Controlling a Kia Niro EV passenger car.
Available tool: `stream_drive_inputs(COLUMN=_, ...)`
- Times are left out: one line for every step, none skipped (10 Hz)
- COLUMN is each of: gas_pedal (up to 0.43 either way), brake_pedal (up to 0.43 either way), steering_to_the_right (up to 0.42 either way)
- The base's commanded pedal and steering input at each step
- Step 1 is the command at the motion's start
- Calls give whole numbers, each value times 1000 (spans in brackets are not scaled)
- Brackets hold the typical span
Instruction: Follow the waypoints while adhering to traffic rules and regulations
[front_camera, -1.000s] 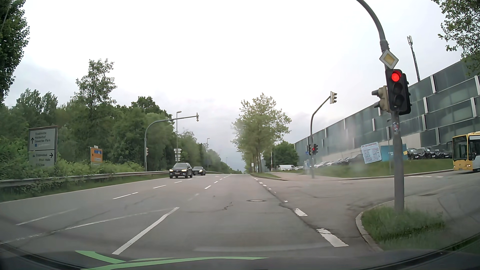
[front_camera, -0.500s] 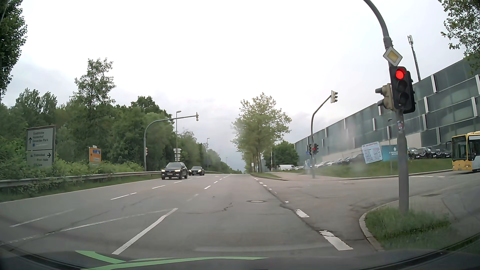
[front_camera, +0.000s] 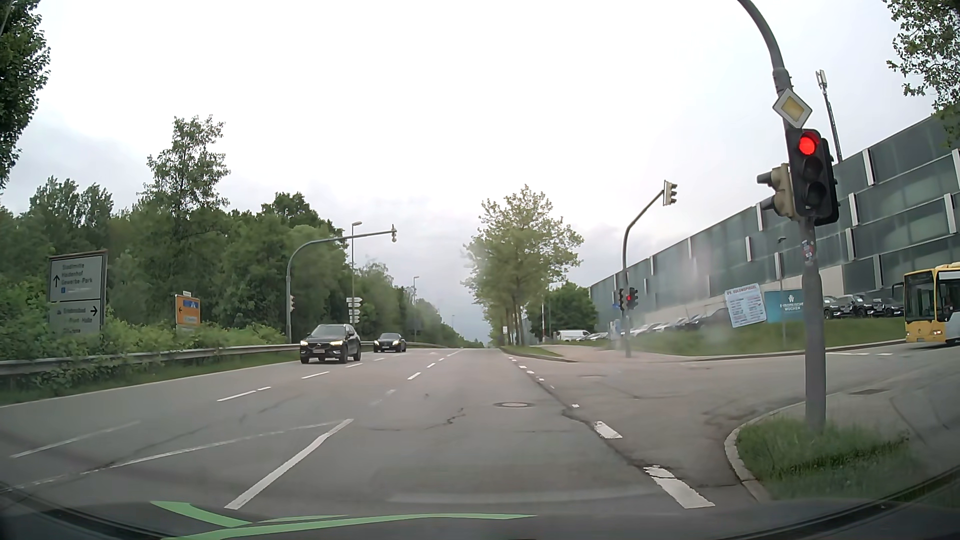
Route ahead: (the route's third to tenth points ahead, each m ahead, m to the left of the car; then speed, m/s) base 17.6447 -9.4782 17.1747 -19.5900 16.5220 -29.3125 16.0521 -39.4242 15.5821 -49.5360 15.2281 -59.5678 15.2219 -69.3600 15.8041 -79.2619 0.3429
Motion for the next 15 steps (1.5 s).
stream_drive_inputs(gas_pedal=0, brake_pedal=37, steering_to_the_right=1)
stream_drive_inputs(gas_pedal=0, brake_pedal=55, steering_to_the_right=1)
stream_drive_inputs(gas_pedal=0, brake_pedal=61, steering_to_the_right=1)
stream_drive_inputs(gas_pedal=0, brake_pedal=67, steering_to_the_right=1)
stream_drive_inputs(gas_pedal=0, brake_pedal=73, steering_to_the_right=1)
stream_drive_inputs(gas_pedal=0, brake_pedal=73, steering_to_the_right=1)
stream_drive_inputs(gas_pedal=0, brake_pedal=73, steering_to_the_right=1)
stream_drive_inputs(gas_pedal=0, brake_pedal=73, steering_to_the_right=1)
stream_drive_inputs(gas_pedal=0, brake_pedal=79, steering_to_the_right=1)
stream_drive_inputs(gas_pedal=0, brake_pedal=79, steering_to_the_right=1)
stream_drive_inputs(gas_pedal=0, brake_pedal=79, steering_to_the_right=1)
stream_drive_inputs(gas_pedal=0, brake_pedal=79, steering_to_the_right=1)
stream_drive_inputs(gas_pedal=0, brake_pedal=85, steering_to_the_right=1)
stream_drive_inputs(gas_pedal=0, brake_pedal=91, steering_to_the_right=1)
stream_drive_inputs(gas_pedal=0, brake_pedal=104, steering_to_the_right=1)
